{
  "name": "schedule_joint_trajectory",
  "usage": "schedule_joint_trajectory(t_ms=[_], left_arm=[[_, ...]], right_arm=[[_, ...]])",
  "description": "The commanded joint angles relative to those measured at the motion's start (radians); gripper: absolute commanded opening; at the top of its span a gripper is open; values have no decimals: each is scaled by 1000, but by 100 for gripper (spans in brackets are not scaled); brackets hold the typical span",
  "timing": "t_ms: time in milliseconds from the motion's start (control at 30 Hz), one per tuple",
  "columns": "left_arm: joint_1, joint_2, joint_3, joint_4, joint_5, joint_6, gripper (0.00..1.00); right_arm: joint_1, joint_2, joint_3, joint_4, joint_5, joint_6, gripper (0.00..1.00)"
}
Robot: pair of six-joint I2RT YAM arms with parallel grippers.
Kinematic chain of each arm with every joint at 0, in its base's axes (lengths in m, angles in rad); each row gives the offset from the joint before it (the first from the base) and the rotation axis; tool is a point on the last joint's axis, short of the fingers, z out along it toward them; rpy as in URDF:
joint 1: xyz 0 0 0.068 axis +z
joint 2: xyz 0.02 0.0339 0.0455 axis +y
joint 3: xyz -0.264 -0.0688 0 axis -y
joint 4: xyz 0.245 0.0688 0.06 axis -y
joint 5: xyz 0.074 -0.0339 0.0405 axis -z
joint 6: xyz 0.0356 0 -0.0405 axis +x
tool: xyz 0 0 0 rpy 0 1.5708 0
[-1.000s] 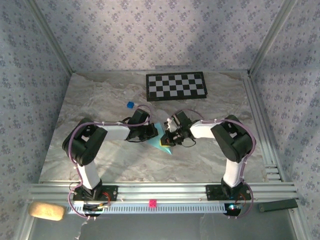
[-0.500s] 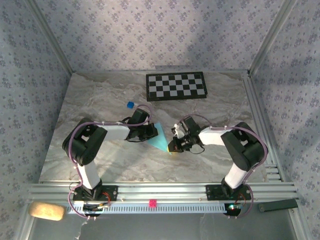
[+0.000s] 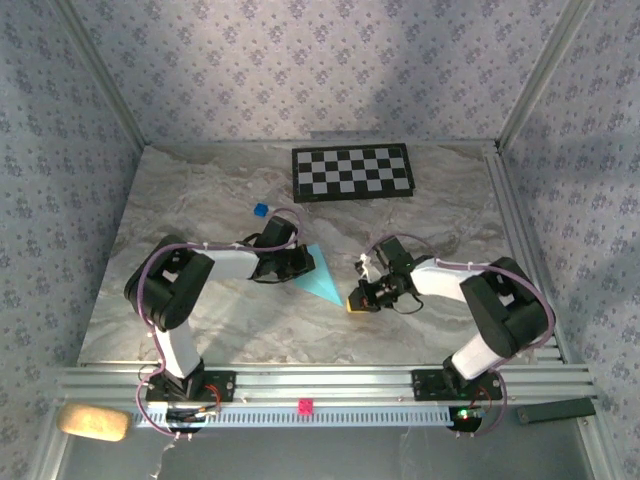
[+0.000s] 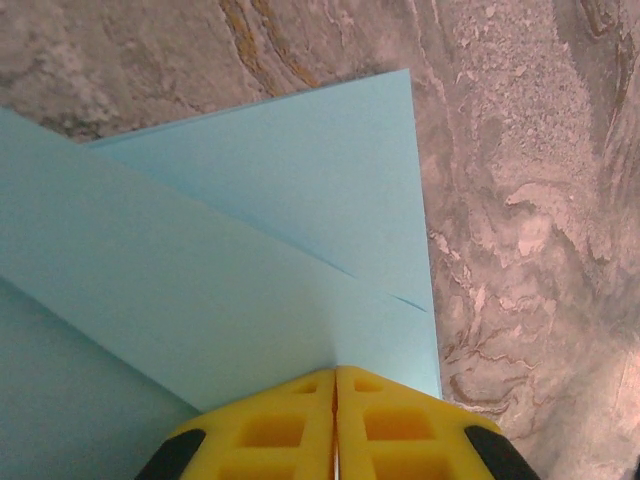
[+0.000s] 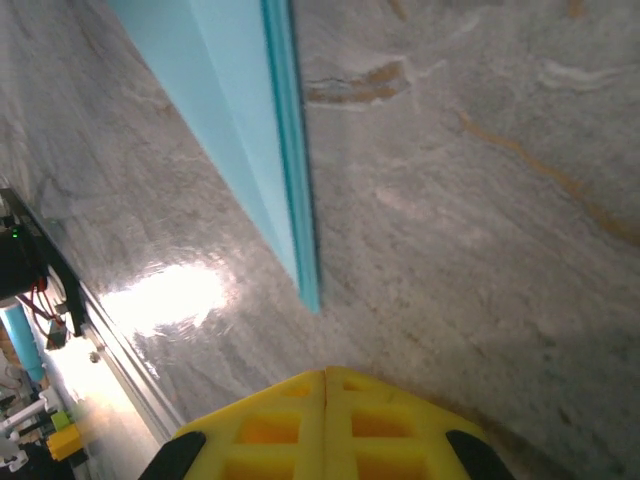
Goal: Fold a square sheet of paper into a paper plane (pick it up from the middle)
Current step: Fourth fold the wing at the center of the table.
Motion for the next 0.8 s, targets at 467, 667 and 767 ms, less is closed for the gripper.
schedule_joint_trajectory(t_ms=[467,667,767], left_arm=[[6,43,-18,-83,-66,21,8],[6,45,-10,-83,-67,25,9],[5,45,14,-103,-65,41,8]], right_arm=[[59,220,254,83,-7,135,2],[46,268,258,77,35,169,2],[41,284,230,51,61,166,0]])
